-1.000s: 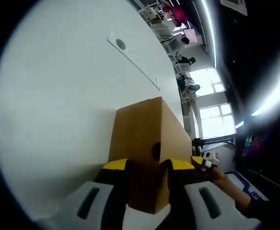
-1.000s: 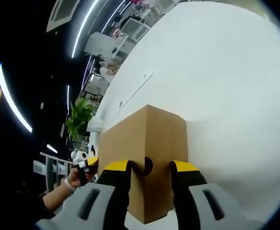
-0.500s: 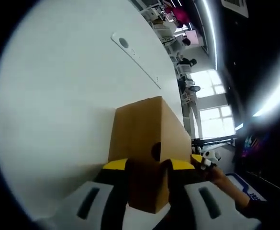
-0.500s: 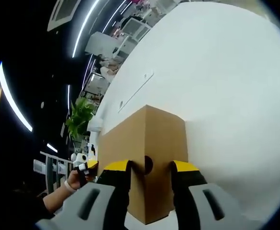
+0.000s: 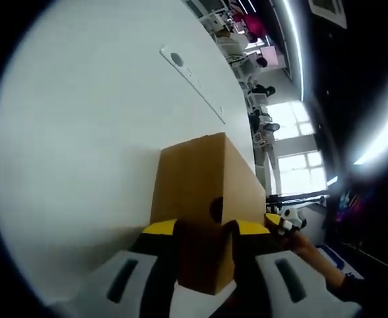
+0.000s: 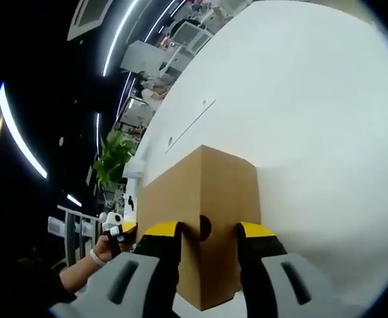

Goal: Operate the shoe box by opening the lid, removing the specified soft item, and placing it in the target area until the item is outside and the box remains undamaged.

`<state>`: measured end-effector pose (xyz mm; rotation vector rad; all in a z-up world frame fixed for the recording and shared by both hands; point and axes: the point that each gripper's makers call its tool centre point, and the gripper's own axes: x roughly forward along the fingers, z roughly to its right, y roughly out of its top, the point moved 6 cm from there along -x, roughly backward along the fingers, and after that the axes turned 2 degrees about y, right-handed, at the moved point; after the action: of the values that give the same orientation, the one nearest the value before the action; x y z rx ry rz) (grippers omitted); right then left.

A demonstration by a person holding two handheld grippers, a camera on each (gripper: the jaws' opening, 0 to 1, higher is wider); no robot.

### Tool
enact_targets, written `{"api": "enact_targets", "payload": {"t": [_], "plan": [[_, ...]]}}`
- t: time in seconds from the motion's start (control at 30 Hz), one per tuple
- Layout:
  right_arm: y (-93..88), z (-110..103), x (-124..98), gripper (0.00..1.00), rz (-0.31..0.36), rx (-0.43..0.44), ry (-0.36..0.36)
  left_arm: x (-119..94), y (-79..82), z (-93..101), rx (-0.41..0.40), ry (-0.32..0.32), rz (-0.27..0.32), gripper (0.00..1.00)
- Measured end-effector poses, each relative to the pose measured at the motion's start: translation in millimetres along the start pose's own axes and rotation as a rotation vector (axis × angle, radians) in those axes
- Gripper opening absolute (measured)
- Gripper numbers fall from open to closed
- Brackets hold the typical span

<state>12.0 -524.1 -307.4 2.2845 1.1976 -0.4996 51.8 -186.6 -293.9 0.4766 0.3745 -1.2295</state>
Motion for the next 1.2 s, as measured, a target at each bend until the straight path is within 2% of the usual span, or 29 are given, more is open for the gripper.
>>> {"api": "enact_targets", "payload": {"t": [0.47, 0.63, 0.8, 0.93, 1.07, 1.2], "plan": [[0.7, 2.0, -0.2, 0.33, -0.007, -0.018, 0.02, 0.0, 7.7, -18.1, -0.025, 0.019, 0.025, 0.32], [4.3, 4.2, 0.5, 0.33, -0.03, -0.026, 0.022, -1.1, -4.9, -6.6, -0.028, 0.026, 0.036, 0.32], [4.8, 5.3, 1.0, 0.33, -0.044, -0.031, 0.027, -1.2, -4.4, -9.6, -0.04, 0.031, 0.041, 0.32], [5.2, 6.7, 1.0, 0.33, -0.05, -0.031, 0.044, -1.7, -15.0, 0.5, -0.042, 0.041, 0.057, 0.32], [4.0, 4.5, 0.4, 0.33, -0.052, -0.033, 0.047, -1.8, -13.8, -1.2, -0.052, 0.046, 0.063, 0.32], [4.3, 4.2, 0.6, 0.33, -0.056, -0.031, 0.046, -3.2, -21.2, 8.9, -0.021, 0.057, 0.048, 0.32]]}}
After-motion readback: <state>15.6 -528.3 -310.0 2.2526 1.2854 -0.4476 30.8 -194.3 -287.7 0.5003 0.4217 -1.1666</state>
